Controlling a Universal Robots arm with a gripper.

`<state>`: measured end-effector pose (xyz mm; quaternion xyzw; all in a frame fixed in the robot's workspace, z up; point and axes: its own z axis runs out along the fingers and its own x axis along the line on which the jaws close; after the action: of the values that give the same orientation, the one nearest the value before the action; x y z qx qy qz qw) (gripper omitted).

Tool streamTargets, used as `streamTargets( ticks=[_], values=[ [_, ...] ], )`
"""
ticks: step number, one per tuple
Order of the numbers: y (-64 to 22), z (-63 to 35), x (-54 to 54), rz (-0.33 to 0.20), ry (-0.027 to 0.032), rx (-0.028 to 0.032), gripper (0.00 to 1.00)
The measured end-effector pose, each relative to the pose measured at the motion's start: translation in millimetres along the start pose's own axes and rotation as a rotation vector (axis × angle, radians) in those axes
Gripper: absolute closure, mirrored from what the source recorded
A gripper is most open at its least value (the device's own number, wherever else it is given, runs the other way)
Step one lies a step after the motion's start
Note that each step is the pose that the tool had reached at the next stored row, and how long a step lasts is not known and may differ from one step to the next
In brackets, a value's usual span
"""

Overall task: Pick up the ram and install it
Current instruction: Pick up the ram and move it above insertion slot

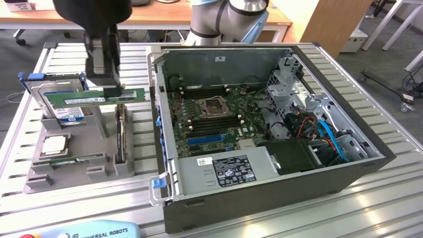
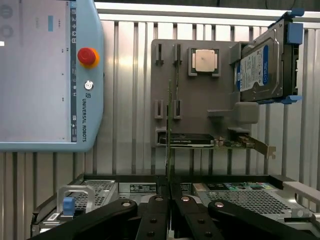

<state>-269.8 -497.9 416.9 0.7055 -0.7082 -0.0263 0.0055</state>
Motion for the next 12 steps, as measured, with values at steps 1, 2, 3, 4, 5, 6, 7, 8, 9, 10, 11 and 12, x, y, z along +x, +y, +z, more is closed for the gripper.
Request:
streamTargets(
  ticks=[1, 2, 3, 4, 5, 6, 7, 8, 9, 10, 11, 12],
  values=[
    [-3.9, -0.2, 0.0, 0.0, 0.0, 0.0, 0.88],
    [-7.8, -0.4, 0.0, 0.0, -0.0001, 0.0, 0.88],
    [-11.8, -0.6, 0.1, 0.0, 0.0, -0.0002, 0.88],
    [-15.8, -0.8, 0.2, 0.0, 0.0, -0.0002, 0.88],
    [-20.2, -1.0, 0.2, 0.0, -0.0002, -0.0002, 0.88],
    [-24.1, -1.1, 0.2, 0.0, -0.0003, -0.0001, 0.88],
    [-28.2, -1.3, 0.2, 0.0, -0.0004, -0.0002, 0.88],
    [-32.5, -1.4, 0.3, 0.0, -0.0006, -0.0001, 0.88],
    [-36.7, -1.7, 0.4, 0.0, -0.0005, -0.0003, 0.88],
    [-41.2, -1.9, 0.4, 0.0, -0.0006, -0.0003, 0.88],
    [-46.1, -2.2, 0.5, 0.0, -0.0006, -0.0004, 0.88],
    [-50.5, -2.4, 0.5, 0.0, -0.0008, -0.0005, 0.88]
  ],
)
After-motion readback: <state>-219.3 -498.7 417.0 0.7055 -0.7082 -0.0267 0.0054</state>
